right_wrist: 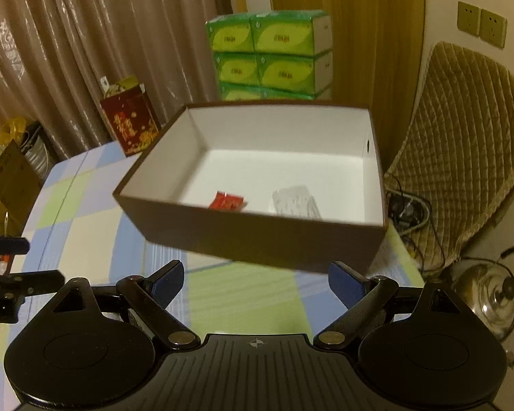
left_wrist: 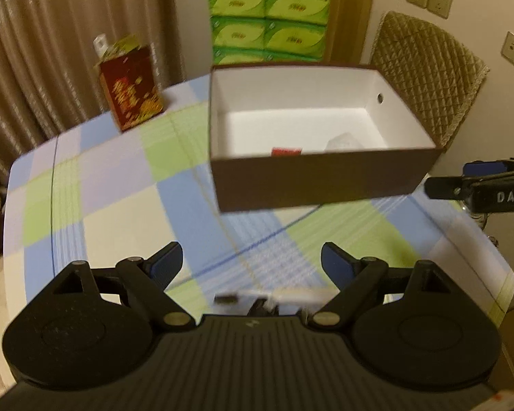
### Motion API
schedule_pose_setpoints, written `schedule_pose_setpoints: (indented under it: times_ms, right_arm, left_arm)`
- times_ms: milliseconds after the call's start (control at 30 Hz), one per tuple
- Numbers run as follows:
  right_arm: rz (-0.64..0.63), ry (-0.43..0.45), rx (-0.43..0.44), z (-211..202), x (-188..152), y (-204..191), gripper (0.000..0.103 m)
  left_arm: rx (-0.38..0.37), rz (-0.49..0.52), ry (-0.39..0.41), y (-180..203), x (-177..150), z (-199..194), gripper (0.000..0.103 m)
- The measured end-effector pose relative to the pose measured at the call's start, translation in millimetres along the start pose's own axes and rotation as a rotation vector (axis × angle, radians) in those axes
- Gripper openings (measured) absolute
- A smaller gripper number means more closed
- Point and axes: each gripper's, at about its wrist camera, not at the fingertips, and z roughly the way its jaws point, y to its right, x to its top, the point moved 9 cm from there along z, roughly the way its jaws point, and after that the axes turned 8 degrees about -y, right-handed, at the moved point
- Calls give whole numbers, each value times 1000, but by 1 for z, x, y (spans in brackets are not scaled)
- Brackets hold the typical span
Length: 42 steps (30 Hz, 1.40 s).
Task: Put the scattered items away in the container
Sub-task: 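Lift both tools out of the box and move back toward the items, then grasp the leopard-print strap with the left tool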
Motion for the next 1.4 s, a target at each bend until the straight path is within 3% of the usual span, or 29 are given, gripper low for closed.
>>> schedule_pose_setpoints:
  times_ms: [467,700,1133,1267,1400]
  right_arm:
    - [-48,-62,30,8,-65,-6,89]
    - [-107,-105,31,16,-95,-10,89]
    - [-140,-148,21,28,-119,-1,89]
    - [-133,-164,22,33,-124,3,89]
    - [-139,-184,21,40,-128,7,89]
  left_arm:
    - [42,-80,-75,-27,-103,-1,84]
    - [29,-54,-104,-18,-135,5,75]
    - [-33,5,-98,10,-151,28,74]
    - [-52,-3,-112,17,-155,44,61]
    - [-44,-9,-128,19,-157,54,61]
